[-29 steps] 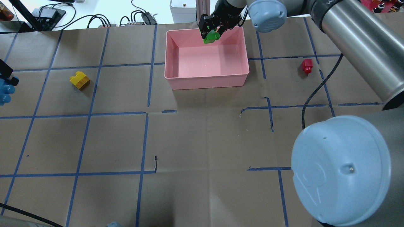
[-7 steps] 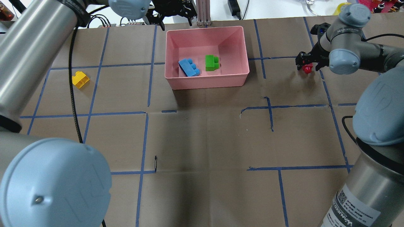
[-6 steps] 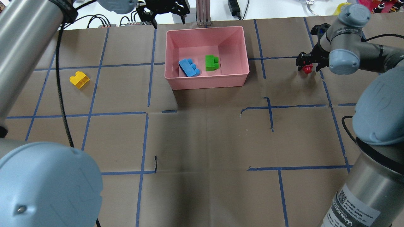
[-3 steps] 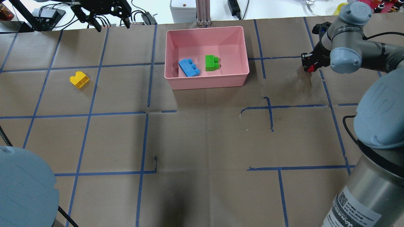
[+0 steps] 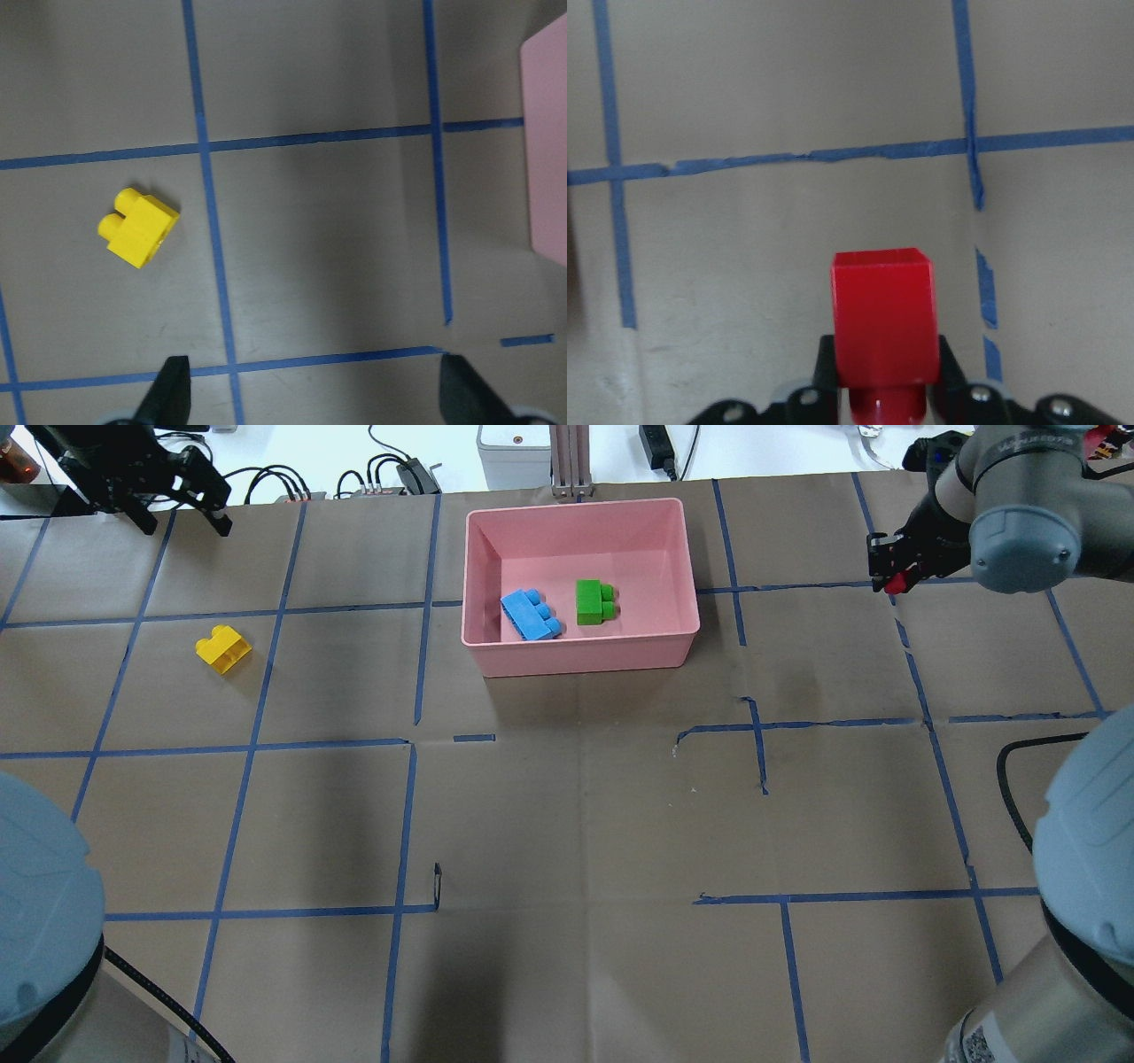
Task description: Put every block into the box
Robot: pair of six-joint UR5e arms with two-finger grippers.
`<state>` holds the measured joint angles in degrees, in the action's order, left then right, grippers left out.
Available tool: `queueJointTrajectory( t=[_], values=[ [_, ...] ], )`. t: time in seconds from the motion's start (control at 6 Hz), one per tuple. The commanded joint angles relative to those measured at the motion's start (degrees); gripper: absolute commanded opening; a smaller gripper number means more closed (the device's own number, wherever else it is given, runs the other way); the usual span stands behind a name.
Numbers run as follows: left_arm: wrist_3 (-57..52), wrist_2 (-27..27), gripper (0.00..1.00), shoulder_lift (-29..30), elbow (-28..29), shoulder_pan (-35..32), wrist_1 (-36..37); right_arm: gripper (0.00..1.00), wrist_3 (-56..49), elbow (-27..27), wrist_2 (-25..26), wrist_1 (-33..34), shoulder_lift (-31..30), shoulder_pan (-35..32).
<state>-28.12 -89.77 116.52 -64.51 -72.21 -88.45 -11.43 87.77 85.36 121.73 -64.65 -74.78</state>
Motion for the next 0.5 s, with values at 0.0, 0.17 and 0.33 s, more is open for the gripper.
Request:
queueJointTrajectory(
  t=[0.0, 0.17, 0.33],
  values=[
    [-18.9, -0.4, 0.99, 3.3, 0.8, 3.4, 1.3, 0.1, 2.3, -5.0, -4.9, -9.5, -4.2, -6.1],
    [-28.7, -0.4, 0.99, 4.1, 0.9, 3.5, 2.6, 0.1, 6.2, -8.1, -6.9, -9.1, -3.9, -12.3],
    [-34.8, -0.4, 0.99, 5.1, 0.9, 3.5, 3.5, 0.1, 13.2, -10.1, -12.1, -6.9, -1.1, -16.8]
  ],
)
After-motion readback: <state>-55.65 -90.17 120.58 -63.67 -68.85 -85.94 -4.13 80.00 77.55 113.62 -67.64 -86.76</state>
